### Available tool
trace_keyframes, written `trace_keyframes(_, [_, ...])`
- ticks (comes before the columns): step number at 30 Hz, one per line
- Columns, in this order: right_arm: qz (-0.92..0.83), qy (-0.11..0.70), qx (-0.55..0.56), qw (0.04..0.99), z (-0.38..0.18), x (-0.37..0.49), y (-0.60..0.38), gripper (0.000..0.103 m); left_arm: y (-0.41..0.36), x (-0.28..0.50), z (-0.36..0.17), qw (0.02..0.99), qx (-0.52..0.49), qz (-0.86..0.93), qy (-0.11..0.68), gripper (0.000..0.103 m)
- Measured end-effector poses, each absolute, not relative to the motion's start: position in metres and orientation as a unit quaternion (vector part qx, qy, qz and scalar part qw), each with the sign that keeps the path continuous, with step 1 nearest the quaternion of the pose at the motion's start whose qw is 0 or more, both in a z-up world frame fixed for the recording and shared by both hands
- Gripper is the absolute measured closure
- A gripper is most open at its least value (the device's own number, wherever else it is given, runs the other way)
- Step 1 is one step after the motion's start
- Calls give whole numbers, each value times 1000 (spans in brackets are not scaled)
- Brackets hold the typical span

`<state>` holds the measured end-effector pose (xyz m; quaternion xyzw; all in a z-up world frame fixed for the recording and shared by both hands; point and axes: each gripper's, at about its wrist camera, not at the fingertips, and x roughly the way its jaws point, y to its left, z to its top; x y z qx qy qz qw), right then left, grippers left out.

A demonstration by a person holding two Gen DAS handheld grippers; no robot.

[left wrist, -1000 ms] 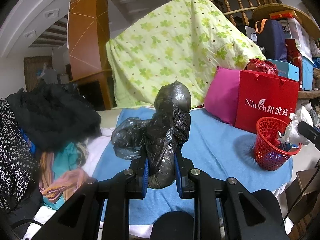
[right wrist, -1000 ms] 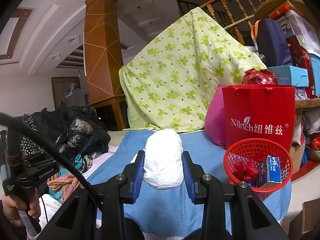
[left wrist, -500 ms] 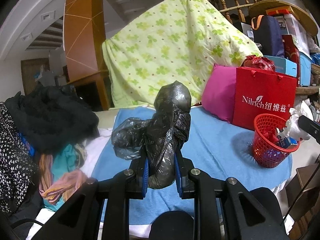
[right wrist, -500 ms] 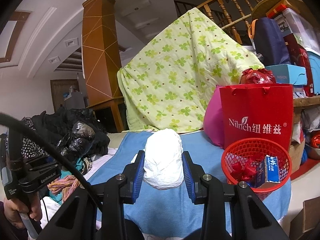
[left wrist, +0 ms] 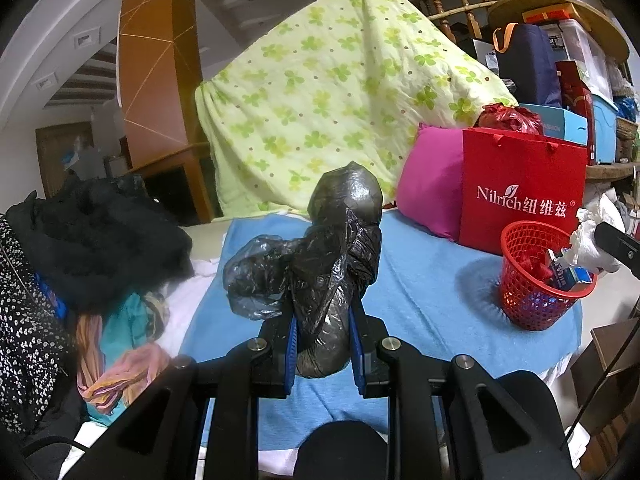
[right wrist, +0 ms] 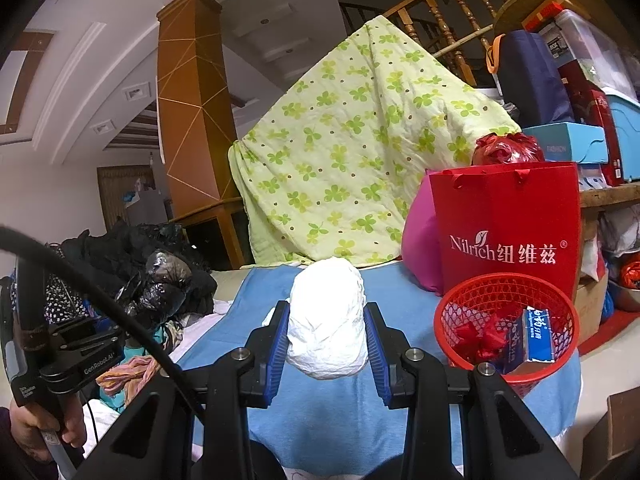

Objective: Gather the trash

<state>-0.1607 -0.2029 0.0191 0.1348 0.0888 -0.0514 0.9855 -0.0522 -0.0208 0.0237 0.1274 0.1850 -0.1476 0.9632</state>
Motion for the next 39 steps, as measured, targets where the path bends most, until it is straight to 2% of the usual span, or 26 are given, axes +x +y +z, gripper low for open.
trace_keyframes(39, [-96, 87, 183, 975, 7, -189, -253, 63, -58, -57, 13, 947, 168, -195, 191, 80])
